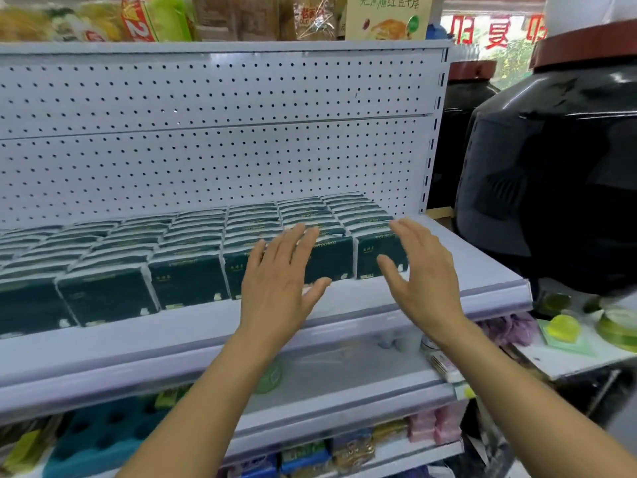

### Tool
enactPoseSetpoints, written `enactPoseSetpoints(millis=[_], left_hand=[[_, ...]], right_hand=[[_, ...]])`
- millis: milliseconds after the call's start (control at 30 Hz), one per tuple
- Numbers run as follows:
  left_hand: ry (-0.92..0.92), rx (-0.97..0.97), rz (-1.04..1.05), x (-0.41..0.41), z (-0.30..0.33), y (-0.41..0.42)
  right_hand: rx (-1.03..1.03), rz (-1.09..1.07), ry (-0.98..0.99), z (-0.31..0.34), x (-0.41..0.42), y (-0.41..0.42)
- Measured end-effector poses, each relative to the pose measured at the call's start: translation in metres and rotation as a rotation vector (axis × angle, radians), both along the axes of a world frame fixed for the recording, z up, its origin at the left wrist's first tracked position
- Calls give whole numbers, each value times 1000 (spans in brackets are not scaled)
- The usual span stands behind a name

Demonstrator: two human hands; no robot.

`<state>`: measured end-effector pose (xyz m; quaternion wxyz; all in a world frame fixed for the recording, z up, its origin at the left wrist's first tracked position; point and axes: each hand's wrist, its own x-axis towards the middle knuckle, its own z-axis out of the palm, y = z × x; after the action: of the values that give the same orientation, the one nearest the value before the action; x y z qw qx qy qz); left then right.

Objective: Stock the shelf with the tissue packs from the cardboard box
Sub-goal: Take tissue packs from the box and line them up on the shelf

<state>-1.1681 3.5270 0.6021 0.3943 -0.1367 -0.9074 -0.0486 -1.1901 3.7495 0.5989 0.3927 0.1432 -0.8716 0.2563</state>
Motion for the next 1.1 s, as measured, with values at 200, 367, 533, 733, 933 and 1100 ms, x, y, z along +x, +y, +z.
enactPoseSetpoints(millis=[200,367,533,733,933,1100], left_hand=[[18,32,16,88,-29,-20],[-105,100,134,163,-71,-58],[-275,150,300,224,-111,-122],[-404,127,513,322,-141,-236],[-525,122,657,430,-157,-361],[-553,88,709,508,-169,-456]], right_hand=[[161,154,98,-31,77,-32],[229,306,11,-73,126,-79],[364,375,-116,-102,163,-140],[487,448,-185,-121,228,-251],[510,512,-239,-145,322,-391],[538,579,-255,-162,388,-495]])
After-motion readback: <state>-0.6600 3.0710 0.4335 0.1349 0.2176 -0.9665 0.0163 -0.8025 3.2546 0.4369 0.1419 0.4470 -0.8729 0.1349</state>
